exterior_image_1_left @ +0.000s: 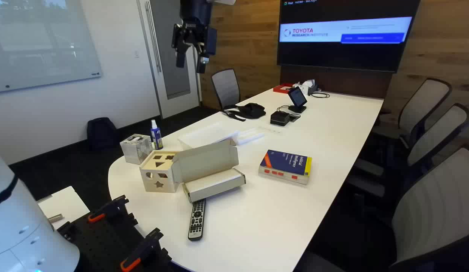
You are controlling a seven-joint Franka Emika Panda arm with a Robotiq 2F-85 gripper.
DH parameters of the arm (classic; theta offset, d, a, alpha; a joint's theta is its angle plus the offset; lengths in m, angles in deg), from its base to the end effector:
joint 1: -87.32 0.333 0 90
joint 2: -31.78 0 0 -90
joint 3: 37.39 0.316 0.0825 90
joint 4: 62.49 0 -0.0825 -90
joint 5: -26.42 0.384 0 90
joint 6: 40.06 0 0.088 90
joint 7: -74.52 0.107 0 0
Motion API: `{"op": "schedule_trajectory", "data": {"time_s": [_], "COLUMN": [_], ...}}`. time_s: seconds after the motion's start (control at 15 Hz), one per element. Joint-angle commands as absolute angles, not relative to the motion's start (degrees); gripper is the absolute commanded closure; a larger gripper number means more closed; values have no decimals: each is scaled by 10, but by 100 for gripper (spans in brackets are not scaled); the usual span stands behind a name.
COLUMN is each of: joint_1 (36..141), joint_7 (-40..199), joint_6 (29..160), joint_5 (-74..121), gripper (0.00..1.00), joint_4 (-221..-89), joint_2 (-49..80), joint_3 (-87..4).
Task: Take the packing foam out of the cardboard box
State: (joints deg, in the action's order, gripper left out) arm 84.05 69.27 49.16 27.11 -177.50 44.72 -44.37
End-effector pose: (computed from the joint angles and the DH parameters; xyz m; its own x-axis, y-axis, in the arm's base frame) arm 0.4568 -0.0854 0.5352 0.9729 -0.0737 -0.2194 -0.0886 -0.9943 -0.0593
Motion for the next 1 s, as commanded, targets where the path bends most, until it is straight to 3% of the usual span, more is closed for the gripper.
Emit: {"op": "schedule_trajectory", "data": {"time_s": [0.0, 0.4, 0.93], "joint_1": [836, 844, 857], "joint_7": [692, 681, 671], "joint_6": [491, 523, 786], "joint_5": [272, 273, 295], "gripper": [0, 0, 0], "joint_4": [-1774, -1780, -1818], "joint_2": [447, 407, 235], "joint_3": [-439, -431, -397]}}
